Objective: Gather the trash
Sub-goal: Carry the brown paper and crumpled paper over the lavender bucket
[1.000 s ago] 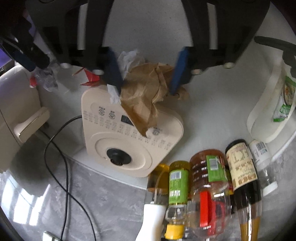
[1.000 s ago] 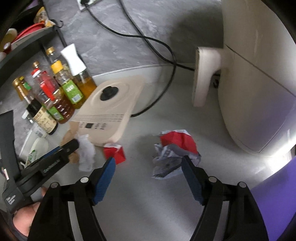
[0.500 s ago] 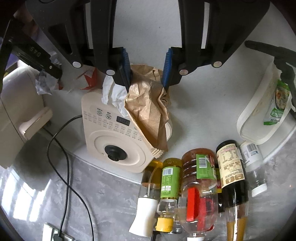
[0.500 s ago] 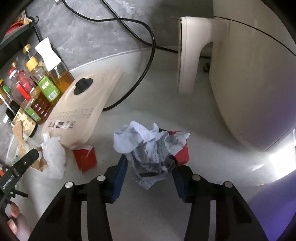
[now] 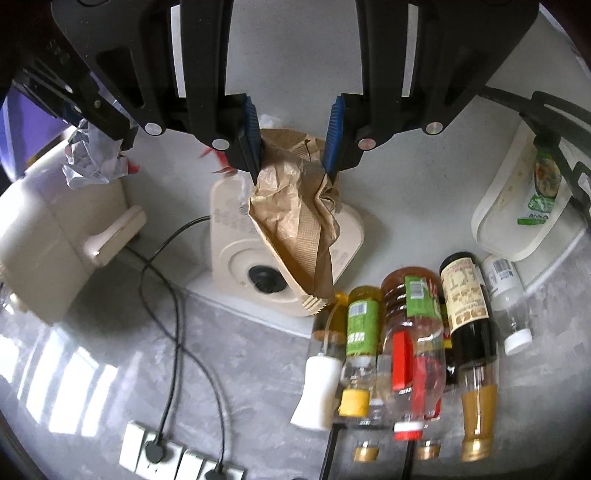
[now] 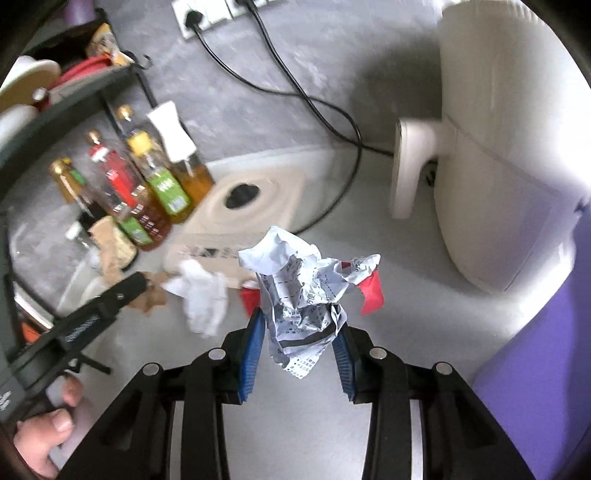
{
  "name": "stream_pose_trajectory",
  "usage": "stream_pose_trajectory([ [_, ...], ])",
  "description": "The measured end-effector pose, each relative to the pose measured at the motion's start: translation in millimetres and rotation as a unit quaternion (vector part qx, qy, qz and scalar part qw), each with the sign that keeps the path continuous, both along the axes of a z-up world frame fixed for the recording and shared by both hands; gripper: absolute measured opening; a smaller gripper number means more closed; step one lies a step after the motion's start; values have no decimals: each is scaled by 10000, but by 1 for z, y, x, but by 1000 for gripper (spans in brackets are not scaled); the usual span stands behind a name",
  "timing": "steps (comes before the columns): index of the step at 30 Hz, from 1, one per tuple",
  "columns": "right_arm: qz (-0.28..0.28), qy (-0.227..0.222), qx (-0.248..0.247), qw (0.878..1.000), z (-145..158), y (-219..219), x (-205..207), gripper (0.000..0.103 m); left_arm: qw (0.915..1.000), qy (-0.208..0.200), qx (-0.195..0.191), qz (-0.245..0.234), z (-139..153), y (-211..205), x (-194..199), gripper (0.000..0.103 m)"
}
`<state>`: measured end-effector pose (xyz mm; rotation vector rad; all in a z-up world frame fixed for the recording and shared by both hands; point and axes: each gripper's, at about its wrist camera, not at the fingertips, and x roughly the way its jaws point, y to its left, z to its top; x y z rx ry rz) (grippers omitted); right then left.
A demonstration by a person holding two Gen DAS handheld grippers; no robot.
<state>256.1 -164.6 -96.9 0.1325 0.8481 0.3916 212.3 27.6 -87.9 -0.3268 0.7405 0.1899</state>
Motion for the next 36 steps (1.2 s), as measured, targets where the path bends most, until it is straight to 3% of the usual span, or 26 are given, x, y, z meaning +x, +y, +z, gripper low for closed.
stream_pose_trajectory([
  [8,-130,-480,395,9980,53,-18,-32,35,9983,-472,15,-334,43,-21,-8,30],
  [17,-401,-915,546,9935,89,-52,-58,36,9943,-752,36,-757,74,-59,-13,30],
  [36,-1454,-1101,516,9819,99,-149,-95,40,9780,-999,-36,-1833,94,-160,-20,30],
])
